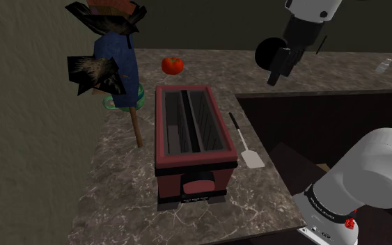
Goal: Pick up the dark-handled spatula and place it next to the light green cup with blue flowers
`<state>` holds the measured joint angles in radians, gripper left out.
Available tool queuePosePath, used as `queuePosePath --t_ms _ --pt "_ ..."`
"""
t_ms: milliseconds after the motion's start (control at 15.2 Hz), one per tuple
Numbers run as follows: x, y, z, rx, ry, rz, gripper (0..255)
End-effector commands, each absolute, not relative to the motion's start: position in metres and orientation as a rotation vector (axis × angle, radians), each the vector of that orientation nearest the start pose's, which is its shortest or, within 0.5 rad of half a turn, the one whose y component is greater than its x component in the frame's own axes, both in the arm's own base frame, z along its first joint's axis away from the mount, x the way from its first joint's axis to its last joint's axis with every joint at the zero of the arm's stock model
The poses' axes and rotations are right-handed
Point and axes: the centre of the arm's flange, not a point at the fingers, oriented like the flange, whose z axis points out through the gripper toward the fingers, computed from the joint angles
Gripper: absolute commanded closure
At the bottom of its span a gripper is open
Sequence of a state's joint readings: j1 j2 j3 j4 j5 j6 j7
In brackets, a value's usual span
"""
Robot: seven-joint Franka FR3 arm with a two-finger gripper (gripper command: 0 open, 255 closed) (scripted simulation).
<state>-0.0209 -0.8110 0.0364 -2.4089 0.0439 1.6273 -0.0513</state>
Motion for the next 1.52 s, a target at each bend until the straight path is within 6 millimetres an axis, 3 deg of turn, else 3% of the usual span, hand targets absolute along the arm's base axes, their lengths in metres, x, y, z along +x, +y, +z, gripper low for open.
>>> queuePosePath --t_ms 0,990,1452 --pt "0.305 0.012 0.578 -3.123 -0.084 -0.046 0" --pt "0.326 0.057 0.385 -3.039 0.854 -0.099 0" --pt "0.329 0.057 0.347 -3.031 0.886 -0.101 0"
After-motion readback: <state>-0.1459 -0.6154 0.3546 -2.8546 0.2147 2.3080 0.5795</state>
